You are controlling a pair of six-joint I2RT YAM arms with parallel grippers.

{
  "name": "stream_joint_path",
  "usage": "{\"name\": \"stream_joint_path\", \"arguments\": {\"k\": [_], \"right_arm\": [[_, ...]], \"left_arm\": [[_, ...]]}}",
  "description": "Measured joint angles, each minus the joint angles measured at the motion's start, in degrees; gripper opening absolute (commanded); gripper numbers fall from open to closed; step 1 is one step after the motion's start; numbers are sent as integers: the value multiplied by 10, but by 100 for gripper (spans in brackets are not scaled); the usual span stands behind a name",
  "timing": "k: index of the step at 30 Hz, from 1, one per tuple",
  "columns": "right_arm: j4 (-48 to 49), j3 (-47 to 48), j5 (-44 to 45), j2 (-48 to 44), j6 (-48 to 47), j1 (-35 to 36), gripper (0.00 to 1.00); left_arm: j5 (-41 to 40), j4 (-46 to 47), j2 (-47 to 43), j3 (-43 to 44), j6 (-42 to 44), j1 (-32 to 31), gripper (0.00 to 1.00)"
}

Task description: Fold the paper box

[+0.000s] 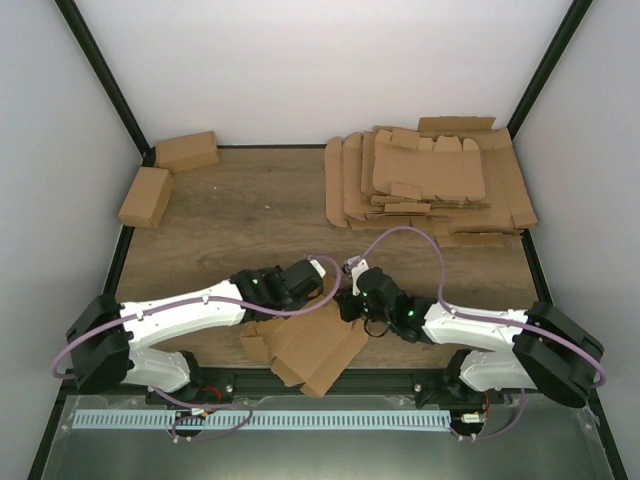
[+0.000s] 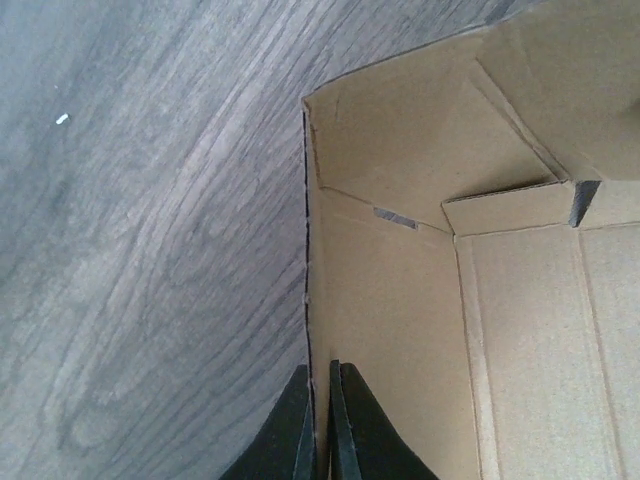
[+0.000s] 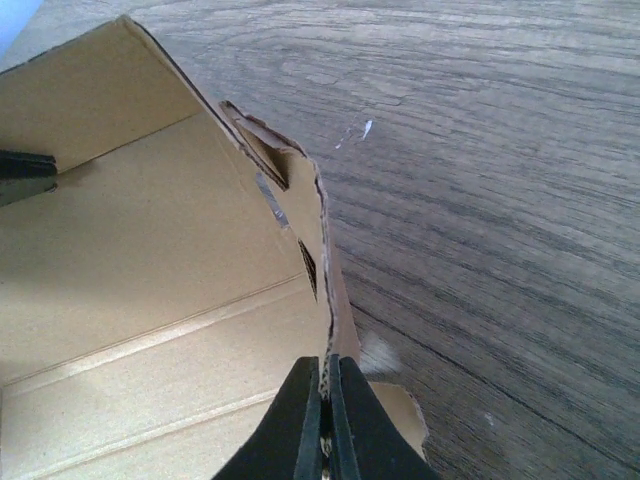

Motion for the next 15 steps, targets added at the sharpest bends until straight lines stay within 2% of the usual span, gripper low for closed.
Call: {"name": "stream_joint_path", "arguments": {"k": [8, 15], "right_arm": [[0, -9, 26, -15, 14, 27, 1], [27, -63, 65, -36, 26, 38, 1]], "left_arm": [[-82, -23, 18, 8, -1, -61, 4], [-104, -10, 13, -8, 7, -116, 4]]}}
